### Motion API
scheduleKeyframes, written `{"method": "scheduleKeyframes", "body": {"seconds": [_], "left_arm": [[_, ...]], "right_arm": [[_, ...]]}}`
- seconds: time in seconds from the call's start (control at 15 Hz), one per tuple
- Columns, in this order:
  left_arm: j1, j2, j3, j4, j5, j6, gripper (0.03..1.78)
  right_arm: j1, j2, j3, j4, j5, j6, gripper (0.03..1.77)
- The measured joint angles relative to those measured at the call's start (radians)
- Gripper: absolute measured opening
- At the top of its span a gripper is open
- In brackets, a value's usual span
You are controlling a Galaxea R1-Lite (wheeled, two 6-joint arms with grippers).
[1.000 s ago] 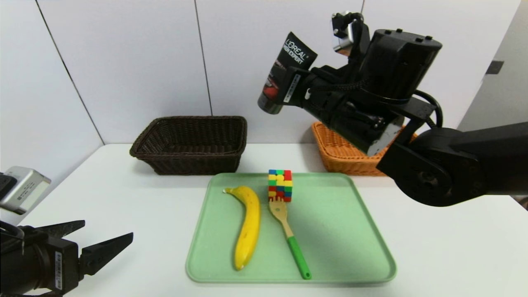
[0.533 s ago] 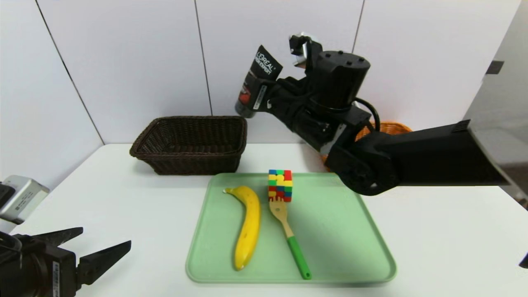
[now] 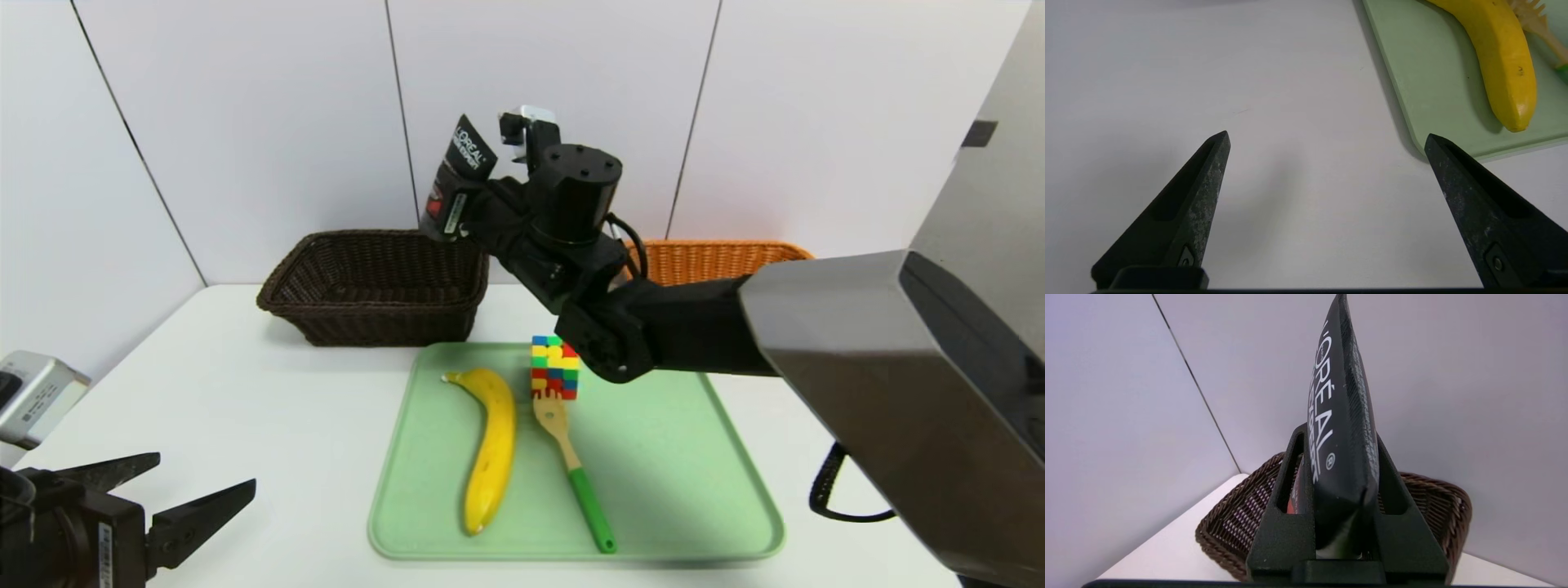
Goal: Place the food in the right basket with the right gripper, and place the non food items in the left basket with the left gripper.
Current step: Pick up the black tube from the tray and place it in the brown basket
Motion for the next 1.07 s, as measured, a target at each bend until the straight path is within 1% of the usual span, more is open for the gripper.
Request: {"method": "scheduleKeyframes", "body": {"seconds": [0.07, 0.2, 0.33, 0.93, 1.0, 1.07], "left_arm": [[0.000, 0.000, 0.000, 0.000, 0.000, 0.000, 1.69], [0.001, 0.000, 0.000, -0.001, 0.000, 0.000, 1.69], [0.001, 0.002, 0.000, -0.001, 0.000, 0.000, 1.69], [0.003, 0.003, 0.001, -0.001, -0.001, 0.000, 1.69], [0.004, 0.003, 0.001, -0.001, -0.002, 0.000, 1.69], [0.004, 0.003, 0.001, -0.001, -0.002, 0.000, 1.69]], "right_arm": [[-0.001, 0.040, -0.059, 0.015, 0.000, -0.004, 0.32], [-0.007, 0.095, -0.117, 0.054, 0.007, -0.008, 0.32], [-0.007, 0.137, -0.134, 0.056, 0.019, -0.009, 0.32], [-0.012, 0.205, -0.139, 0.055, 0.021, -0.008, 0.32], [-0.012, 0.208, -0.139, 0.055, 0.021, -0.008, 0.40], [-0.013, 0.211, -0.139, 0.053, 0.021, -0.008, 0.57]]}}
